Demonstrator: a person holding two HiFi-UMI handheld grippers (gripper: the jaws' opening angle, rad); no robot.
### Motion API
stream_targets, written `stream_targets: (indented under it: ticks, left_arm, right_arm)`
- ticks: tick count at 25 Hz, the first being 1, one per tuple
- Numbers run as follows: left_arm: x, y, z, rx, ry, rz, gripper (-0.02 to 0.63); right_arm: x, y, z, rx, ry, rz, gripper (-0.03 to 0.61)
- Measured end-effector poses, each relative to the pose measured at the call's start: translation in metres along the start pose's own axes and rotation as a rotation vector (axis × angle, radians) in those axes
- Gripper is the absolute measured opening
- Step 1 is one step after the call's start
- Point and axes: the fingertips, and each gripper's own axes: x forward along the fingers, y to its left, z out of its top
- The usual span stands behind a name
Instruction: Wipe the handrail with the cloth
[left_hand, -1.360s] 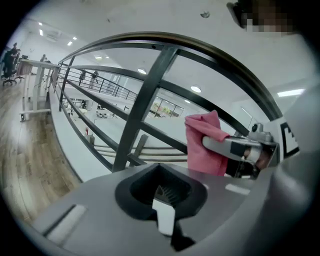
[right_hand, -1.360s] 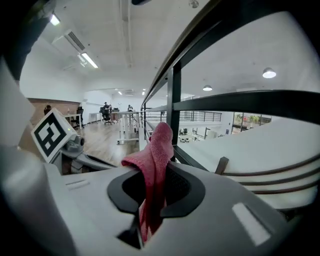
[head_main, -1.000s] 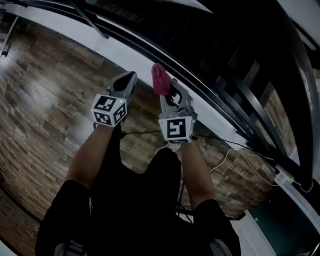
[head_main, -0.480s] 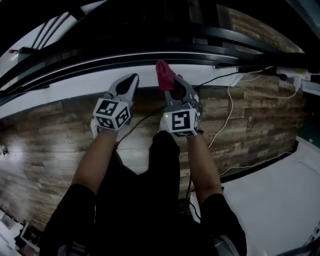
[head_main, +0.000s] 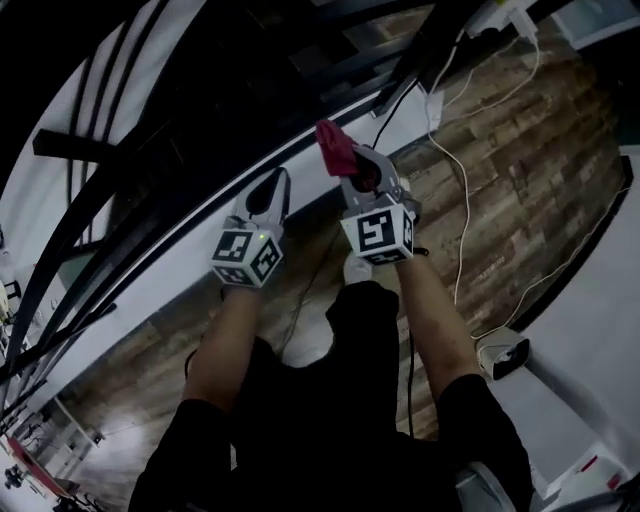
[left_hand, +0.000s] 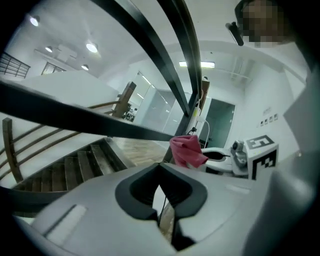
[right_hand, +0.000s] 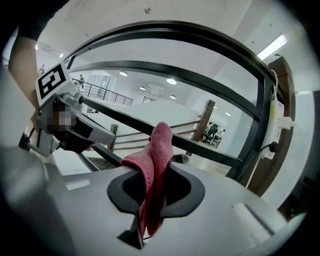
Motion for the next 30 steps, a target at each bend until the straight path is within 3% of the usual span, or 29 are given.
stream_targets:
  ticks: [5,8,12,16,18,21,26,30]
  left_arm:
    - [0.060,-0.006,-0.023,0.100,-0.007,-0.115,0.000]
    - [0.101,-0.004,-0.021,0.150,-0.087,-0.139,0.000]
    - [0.142,0.001,-0.039,0.105,-0.178,-0.139,0.000]
    - [0.166,-0.023,-0.063,0.229,-0.152,-0.141,0.000]
    - [0.173,-0.026,-0.070,0.224,-0.127,-0.135,-0.001]
    - [0.176,-0.029,-0.075,0.197,-0.120,-0.114,0.000]
    - [0.179,-0.022,-0.077,0.206,-0.118,-0.059,0.000]
    - [0.177,-0.015,-0.083,0.182,-0.108,-0.046,0.000]
  right_arm:
    - [0.066,-0.067,-0.035,-0.158,0.031,-0.127,0.043]
    - [0.100,-0.119,-0.041,-0.285,-0.013,-0.204,0.043]
    - [0.123,-0.151,-0.073,-0.366,-0.007,-0.278,0.043]
    - [0.133,-0.170,-0.094,-0.466,0.028,-0.340,0.043]
    - [0.138,-0.181,-0.105,-0.496,0.064,-0.372,0.043]
    - [0.142,-0.183,-0.120,-0.443,0.094,-0.337,0.043]
    - [0.147,-0.171,-0.113,-0.158,0.089,-0.174,0.043]
    - [0.150,-0.160,-0.108,-0.107,0.101,-0.111,0.043]
